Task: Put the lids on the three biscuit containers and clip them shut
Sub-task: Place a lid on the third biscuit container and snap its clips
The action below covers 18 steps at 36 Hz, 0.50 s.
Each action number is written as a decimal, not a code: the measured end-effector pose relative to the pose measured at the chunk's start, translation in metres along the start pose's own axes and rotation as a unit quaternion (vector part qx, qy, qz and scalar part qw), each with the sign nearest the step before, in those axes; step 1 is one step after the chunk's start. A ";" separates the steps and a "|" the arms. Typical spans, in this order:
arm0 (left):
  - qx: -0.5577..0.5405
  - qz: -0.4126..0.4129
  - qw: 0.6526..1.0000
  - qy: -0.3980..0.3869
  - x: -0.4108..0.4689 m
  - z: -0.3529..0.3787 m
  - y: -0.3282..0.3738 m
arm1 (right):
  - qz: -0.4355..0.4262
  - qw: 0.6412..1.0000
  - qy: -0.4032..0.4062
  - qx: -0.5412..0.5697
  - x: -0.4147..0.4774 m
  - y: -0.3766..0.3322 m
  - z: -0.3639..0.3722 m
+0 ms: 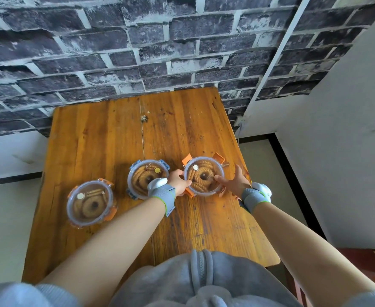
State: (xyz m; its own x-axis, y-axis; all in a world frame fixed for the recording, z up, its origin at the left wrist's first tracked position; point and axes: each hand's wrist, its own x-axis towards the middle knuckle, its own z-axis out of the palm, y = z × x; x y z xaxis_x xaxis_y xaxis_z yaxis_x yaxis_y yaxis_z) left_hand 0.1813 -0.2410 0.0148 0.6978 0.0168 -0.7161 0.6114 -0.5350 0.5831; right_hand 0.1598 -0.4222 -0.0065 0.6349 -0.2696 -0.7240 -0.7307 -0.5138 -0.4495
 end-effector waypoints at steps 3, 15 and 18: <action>0.005 0.003 1.000 0.002 -0.001 0.001 -0.001 | 0.020 0.999 0.006 -0.030 0.001 0.001 0.000; 0.040 0.025 0.999 0.011 0.002 -0.001 -0.004 | 0.048 0.996 -0.072 -0.008 -0.003 -0.007 0.006; 0.040 0.025 0.999 0.011 0.004 0.000 -0.004 | 0.039 0.995 -0.088 0.028 -0.002 -0.007 0.006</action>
State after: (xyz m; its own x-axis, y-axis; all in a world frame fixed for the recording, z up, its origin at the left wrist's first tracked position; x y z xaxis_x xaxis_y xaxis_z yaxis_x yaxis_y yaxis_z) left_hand 0.1817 -0.2385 0.0090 0.7356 0.0071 -0.6773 0.5443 -0.6013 0.5849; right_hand 0.1621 -0.4127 -0.0051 0.5263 -0.1574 -0.8356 -0.7915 -0.4497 -0.4138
